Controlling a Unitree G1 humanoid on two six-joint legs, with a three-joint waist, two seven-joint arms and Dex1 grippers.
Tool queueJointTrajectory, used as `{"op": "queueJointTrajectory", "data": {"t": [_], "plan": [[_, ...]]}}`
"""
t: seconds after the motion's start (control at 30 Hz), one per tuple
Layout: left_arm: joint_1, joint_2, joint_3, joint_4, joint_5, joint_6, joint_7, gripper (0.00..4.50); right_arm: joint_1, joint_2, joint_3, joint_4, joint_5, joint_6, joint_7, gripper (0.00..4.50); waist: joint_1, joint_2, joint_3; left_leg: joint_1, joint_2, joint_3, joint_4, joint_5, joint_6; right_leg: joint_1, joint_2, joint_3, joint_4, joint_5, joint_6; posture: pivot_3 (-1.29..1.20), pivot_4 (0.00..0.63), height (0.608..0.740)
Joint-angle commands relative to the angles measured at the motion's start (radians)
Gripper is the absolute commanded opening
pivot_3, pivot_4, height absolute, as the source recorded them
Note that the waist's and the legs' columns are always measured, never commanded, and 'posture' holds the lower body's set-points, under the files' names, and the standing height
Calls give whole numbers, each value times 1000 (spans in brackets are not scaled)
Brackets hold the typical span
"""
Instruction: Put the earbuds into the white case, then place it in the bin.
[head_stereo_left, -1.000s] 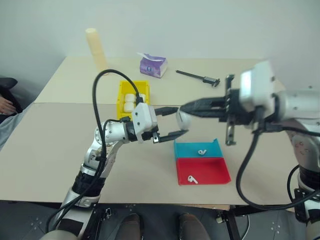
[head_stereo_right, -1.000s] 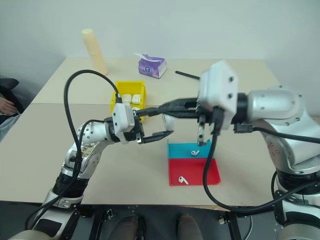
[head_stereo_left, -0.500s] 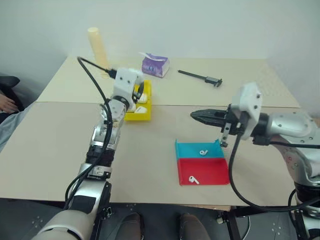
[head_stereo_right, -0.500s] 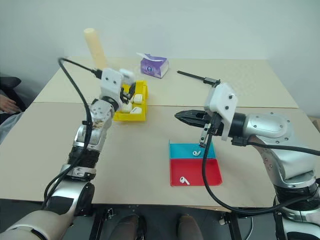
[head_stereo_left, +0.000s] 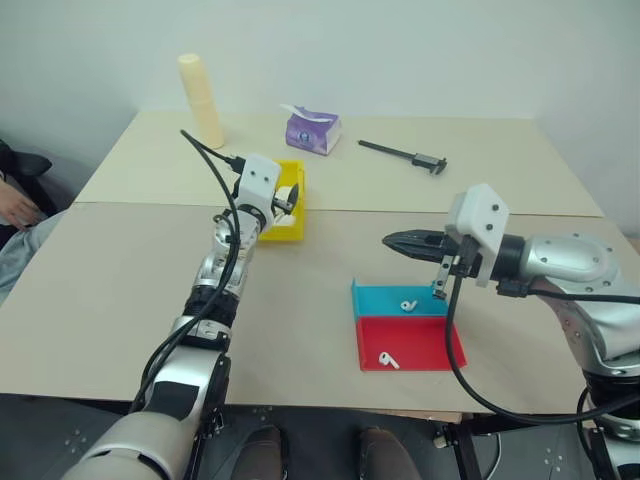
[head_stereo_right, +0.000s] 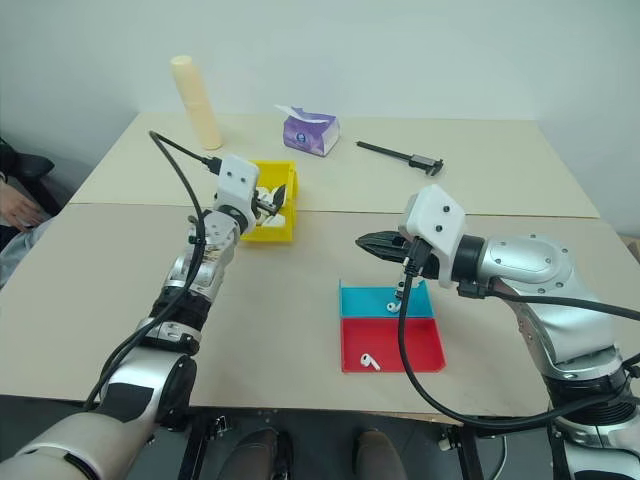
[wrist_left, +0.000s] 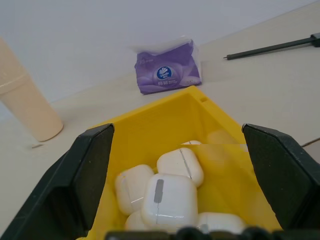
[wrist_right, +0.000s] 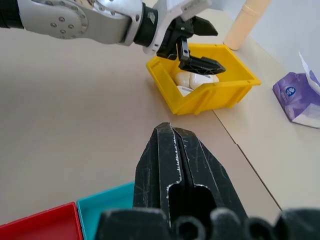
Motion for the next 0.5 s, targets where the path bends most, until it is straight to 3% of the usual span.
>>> {"op": "queueJointTrajectory", "data": {"t": [0.03, 0.13, 0.3, 0.4, 0.5], "plan": [[142, 24, 95, -378, -341, 123, -276, 4453, 59, -50, -64, -35, 1, -79, 66, 0, -3, 0, 0, 0, 0, 0, 0, 0, 0, 0, 0, 0, 0, 0, 0, 0, 150, 740], [315, 126, 123, -657, -498, 244, -407, 4453, 143, -102, -123, -6, -2, -159, 145, 0, -11, 0, 0, 0, 1, -2, 0, 1, -1, 0, 0, 2, 0, 0, 0, 0, 150, 740], [512, 340, 192, -925, -650, 404, -522, 4453, 265, -162, -227, 75, -21, -404, 318, 0, -16, 0, 0, 7, 1, -2, 0, 1, -1, 6, 0, 1, 1, 1, 0, 0, 150, 740], [614, 457, 256, -1015, -712, 458, -576, 4453, 293, -191, -275, 143, -28, -518, 395, 0, -20, 0, 0, 18, 1, -2, -2, 0, 0, 18, 0, -1, -2, 0, 0, 0, 150, 740], [724, 548, 329, -1065, -730, 500, -599, 4453, 287, -220, -294, 231, -46, -611, 452, 0, -20, 0, 0, 19, 1, -2, -2, 0, 0, 18, 0, -1, -2, -1, 0, 0, 150, 740]]}}
